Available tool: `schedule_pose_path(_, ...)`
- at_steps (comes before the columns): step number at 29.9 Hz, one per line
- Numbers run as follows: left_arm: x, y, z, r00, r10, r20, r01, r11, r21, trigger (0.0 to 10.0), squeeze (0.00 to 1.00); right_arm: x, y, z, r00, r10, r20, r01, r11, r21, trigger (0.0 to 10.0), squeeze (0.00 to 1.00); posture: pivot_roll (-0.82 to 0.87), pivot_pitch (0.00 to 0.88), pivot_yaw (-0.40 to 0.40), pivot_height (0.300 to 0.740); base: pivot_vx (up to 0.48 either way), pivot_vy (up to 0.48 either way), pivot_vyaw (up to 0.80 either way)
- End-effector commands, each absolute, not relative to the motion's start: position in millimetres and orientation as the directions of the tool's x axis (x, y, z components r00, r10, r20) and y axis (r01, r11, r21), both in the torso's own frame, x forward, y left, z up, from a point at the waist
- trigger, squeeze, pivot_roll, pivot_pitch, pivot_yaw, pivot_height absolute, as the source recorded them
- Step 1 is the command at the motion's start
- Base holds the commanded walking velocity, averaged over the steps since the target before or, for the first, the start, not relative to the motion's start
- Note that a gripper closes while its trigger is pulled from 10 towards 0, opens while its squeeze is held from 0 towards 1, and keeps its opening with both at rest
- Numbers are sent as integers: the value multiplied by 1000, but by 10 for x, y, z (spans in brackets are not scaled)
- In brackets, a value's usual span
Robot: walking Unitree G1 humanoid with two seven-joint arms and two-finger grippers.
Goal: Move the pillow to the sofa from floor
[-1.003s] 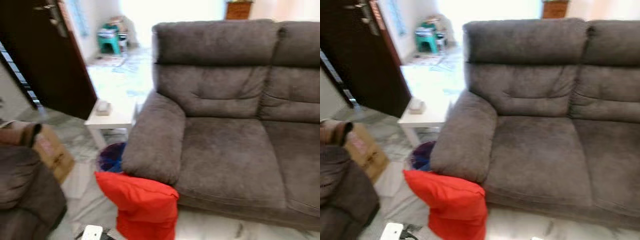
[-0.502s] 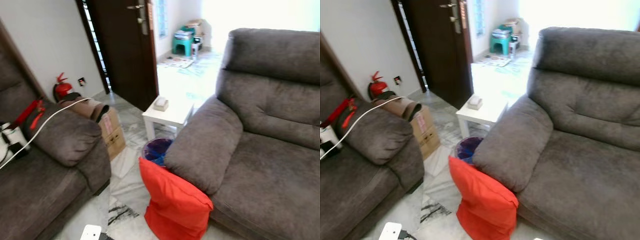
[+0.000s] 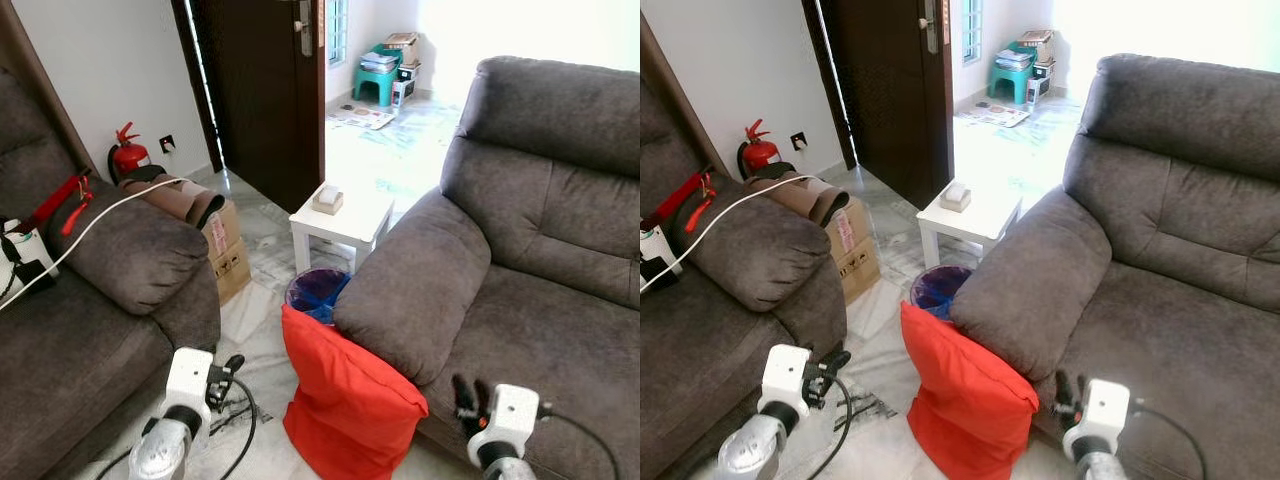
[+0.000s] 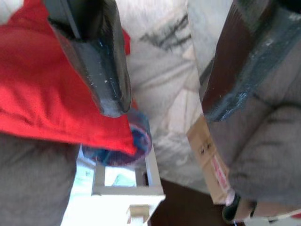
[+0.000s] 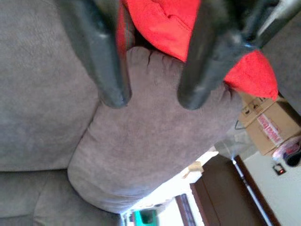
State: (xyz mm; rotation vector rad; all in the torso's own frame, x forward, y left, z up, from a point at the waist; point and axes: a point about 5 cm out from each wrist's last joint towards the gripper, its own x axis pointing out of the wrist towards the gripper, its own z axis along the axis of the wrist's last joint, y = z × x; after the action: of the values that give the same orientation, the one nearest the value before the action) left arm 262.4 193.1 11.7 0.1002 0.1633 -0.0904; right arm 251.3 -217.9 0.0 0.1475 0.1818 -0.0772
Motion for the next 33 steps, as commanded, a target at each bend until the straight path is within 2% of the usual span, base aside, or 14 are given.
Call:
schedule_pose_path(1,2639,1921,177,988,-82,-131,92,993,75,10000,0,2490,-2134,6,984,-65,-165,90,984,152,10000,1000,-3,40,54,740,0,0,0)
schedule_pose_path(4,2620,1904,179,988,-90,-128,99,993,65,10000,0,2460,-2114,-25,980,-84,-178,114,980,163,10000,1000,-15,45,54,740,0,0,0)
schedule_pose_path(7,2626,1908,190,990,-76,-121,83,995,51,10000,0,2459,-2011,9,987,-44,-155,71,982,175,10000,1000,-7,54,46,740,0,0,0)
schedule_pose_path(27,2525,1966,166,989,-74,-127,88,991,102,10000,0,2497,-2000,66,985,-34,-169,63,984,169,10000,1000,4,83,29,740,0,0,0)
schedule_pose_path(28,2533,1951,177,990,-78,-122,90,991,102,10000,0,2498,-2001,59,984,-35,-174,65,983,170,10000,0,8,84,32,740,0,0,0)
schedule_pose_path(32,2568,1898,204,989,-93,-113,104,990,96,10000,0,2520,-1977,51,982,-32,-185,64,984,168,10000,0,5,83,41,740,0,0,0)
schedule_pose_path(33,2565,1895,191,988,-96,-121,108,990,94,10000,0,2524,-1971,51,982,-33,-184,65,983,173,10000,75,3,82,45,740,0,0,0)
